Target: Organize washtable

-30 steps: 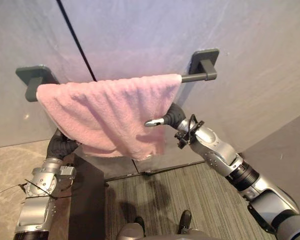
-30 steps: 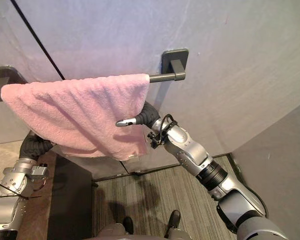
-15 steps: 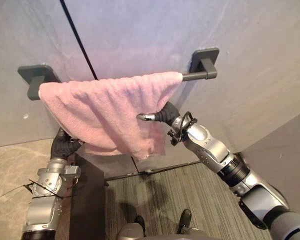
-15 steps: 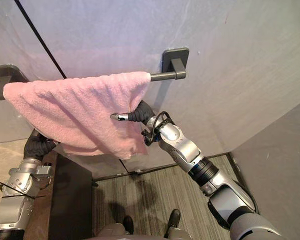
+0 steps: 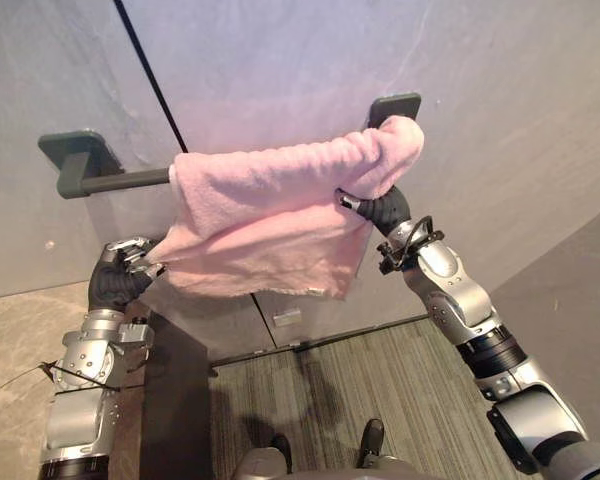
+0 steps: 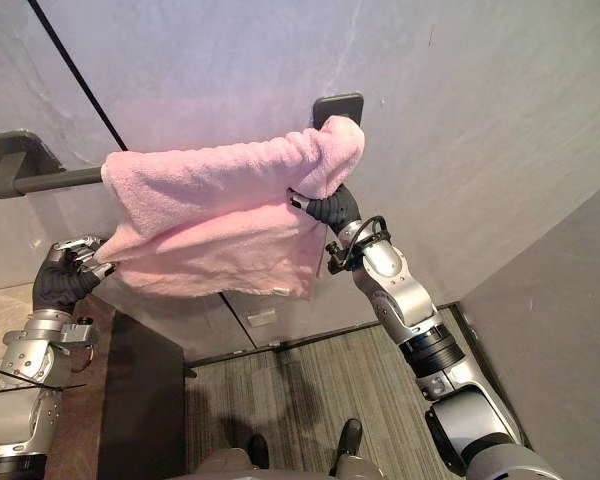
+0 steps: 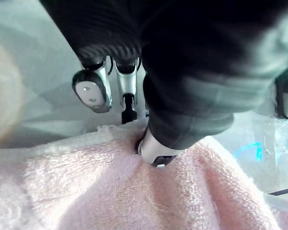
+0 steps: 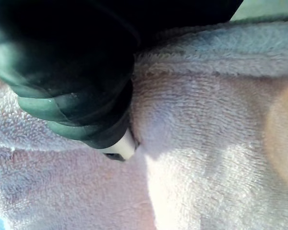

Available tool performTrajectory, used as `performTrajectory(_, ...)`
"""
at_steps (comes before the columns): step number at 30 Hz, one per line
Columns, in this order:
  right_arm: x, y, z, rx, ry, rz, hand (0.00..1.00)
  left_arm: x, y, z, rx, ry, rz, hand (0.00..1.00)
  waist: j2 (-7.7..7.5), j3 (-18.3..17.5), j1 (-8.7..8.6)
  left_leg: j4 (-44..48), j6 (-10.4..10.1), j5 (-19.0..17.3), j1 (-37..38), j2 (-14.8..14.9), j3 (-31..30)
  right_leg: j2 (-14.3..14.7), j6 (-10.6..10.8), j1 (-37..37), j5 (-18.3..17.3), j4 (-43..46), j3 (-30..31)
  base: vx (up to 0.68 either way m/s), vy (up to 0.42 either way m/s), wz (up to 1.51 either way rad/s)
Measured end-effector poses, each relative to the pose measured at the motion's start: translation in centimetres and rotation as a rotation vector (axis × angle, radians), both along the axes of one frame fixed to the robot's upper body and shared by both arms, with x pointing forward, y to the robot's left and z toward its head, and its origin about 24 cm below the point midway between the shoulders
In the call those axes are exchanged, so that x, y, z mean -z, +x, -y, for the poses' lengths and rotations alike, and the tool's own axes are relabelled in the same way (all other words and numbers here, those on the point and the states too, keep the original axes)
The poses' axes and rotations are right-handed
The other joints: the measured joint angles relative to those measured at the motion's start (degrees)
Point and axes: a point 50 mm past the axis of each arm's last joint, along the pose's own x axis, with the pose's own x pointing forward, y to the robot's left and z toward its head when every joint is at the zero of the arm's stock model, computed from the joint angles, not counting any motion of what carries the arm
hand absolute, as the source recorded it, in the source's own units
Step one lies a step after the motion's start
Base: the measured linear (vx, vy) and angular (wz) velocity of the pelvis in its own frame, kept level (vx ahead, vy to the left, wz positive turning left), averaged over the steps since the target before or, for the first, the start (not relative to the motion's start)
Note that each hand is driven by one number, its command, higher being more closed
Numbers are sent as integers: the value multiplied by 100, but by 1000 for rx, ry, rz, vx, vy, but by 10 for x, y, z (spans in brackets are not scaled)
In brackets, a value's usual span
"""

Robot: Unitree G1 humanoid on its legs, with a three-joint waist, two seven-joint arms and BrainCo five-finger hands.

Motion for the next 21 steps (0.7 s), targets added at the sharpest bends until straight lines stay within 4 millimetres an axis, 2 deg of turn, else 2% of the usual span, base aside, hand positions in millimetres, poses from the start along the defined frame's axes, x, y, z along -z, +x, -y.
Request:
performTrajectory(4,0,-1,0,-9,15,-7,100,0,0,0,-1,0,-2,100,-15,-9,-75,-3,0,0,0,-1,0,-1,0,0,0,0,-1,0,0,0)
performTrajectory(12,-1,-1,-3,-41,10,-3,100,4,1,-2,-9,-5,-15,100,-37,-24,-49,-6,3,2,-5,2,-17,-1,2,3,1,0,-27,0,0,0)
performTrajectory(21,-16,-3,-40,-174,-79,58,100,13,-2,-11,-70,-23,-51,100,-98,-91,121,-23,8,57,-34,14,-199,-5,2,63,1,0,-223,-9,-2,10)
